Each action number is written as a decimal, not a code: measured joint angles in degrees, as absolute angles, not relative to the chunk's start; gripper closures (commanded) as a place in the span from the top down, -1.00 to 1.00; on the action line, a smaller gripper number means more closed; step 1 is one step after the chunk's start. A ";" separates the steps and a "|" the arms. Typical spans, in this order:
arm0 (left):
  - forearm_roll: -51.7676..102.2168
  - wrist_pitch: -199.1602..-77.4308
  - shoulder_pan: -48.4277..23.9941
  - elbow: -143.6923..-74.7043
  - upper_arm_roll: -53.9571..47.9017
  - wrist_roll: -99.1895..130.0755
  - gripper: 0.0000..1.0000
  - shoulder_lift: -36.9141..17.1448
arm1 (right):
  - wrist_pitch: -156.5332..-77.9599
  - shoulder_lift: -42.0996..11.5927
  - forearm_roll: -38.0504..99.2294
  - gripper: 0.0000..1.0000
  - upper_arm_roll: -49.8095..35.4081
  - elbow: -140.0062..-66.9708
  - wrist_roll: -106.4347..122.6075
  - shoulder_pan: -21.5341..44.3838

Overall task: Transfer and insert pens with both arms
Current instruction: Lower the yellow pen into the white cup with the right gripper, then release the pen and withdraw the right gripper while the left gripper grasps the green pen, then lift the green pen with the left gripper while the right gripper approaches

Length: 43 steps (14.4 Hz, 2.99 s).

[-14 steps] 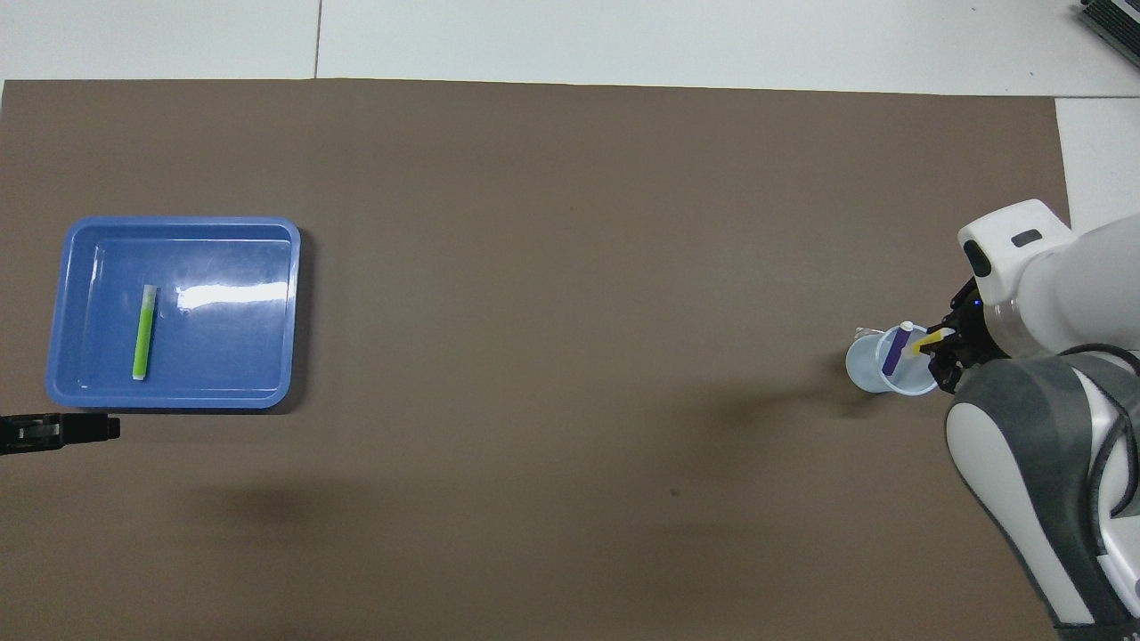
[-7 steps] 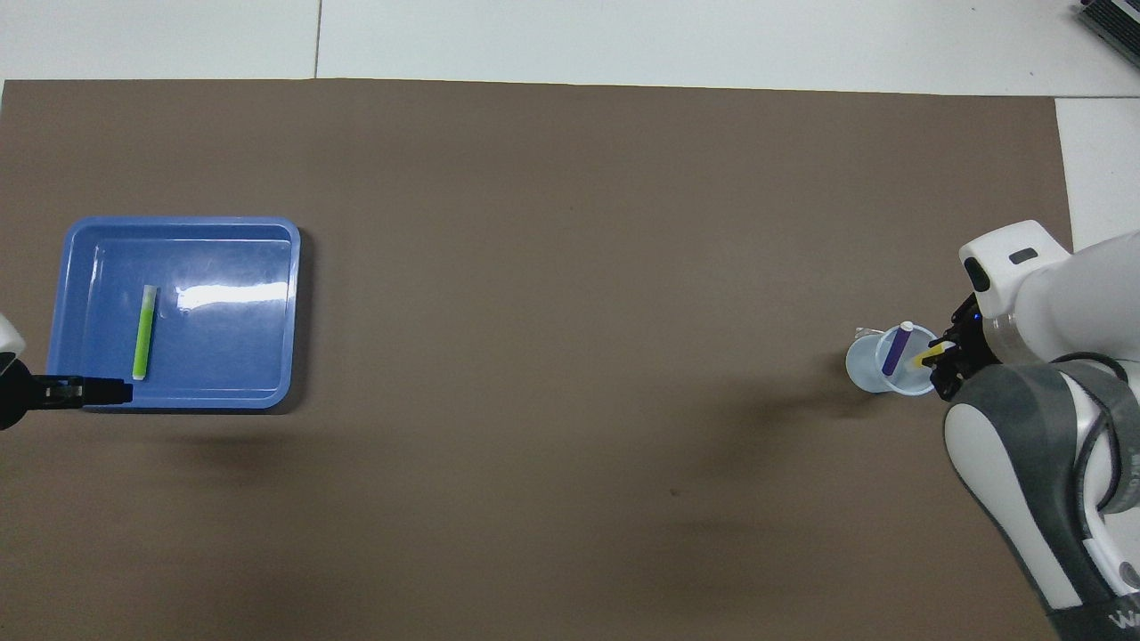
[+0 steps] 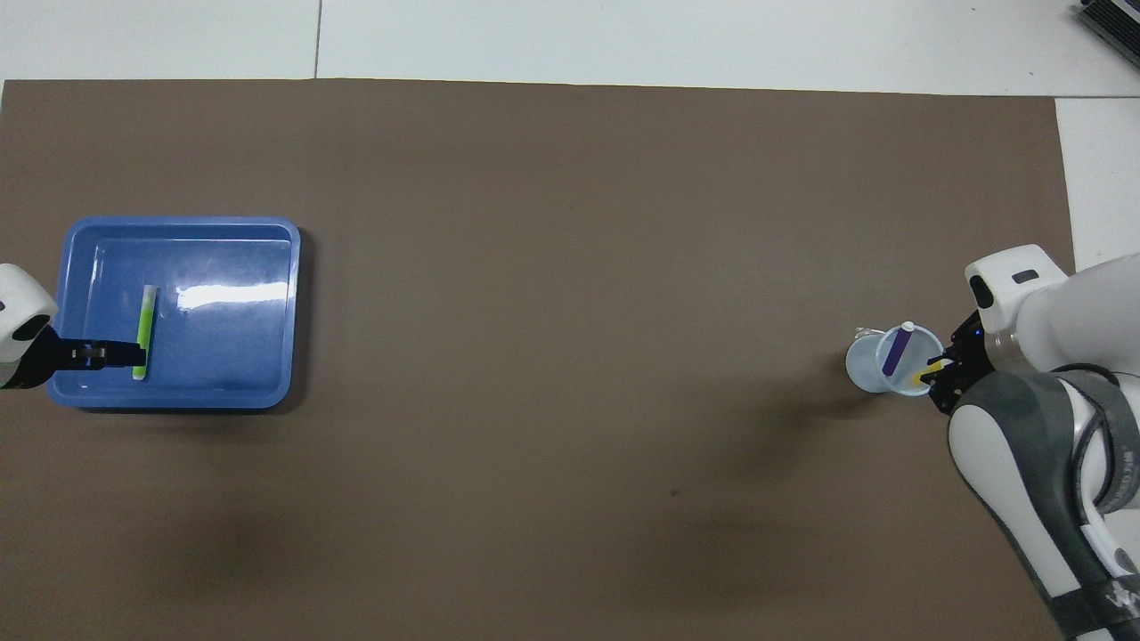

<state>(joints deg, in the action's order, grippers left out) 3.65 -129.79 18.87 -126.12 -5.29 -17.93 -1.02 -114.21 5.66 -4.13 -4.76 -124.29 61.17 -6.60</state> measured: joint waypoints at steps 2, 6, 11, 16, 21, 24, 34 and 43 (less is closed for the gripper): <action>3.62 -130.95 18.90 -124.18 -5.29 -17.96 0.62 -4.20 | -114.27 5.68 -3.61 -0.03 -4.77 -124.38 61.17 -6.60; 3.60 -135.77 18.91 -122.46 -5.30 -17.99 0.61 -9.93 | -114.27 5.85 -2.13 0.11 -4.94 -124.36 61.16 -6.54; 3.59 -137.64 18.91 -119.14 -5.46 -18.05 0.58 -14.64 | -109.46 6.36 1.29 0.11 -5.72 -121.08 57.08 -3.39; 3.56 -139.84 18.90 -118.28 -5.74 -18.10 0.34 -17.14 | -105.62 6.48 10.71 0.11 -6.16 -118.87 47.23 1.29; 3.53 -140.44 18.89 -118.02 -5.88 -18.13 -1.00 -17.40 | -104.97 6.48 19.47 0.16 -6.20 -118.67 34.11 4.40; 3.52 -140.51 18.88 -118.00 -5.89 -18.15 -1.00 -17.38 | -104.97 6.48 24.87 0.22 -6.25 -118.16 21.69 7.30; 3.53 -127.91 18.55 -112.31 -6.08 -12.85 -1.00 -17.45 | -108.77 6.48 37.85 0.59 -6.25 -117.63 -7.28 13.22; 10.55 -110.49 15.11 -107.04 -7.01 11.65 -1.00 -10.57 | -113.77 6.48 41.79 1.00 -6.24 -117.62 -20.20 15.81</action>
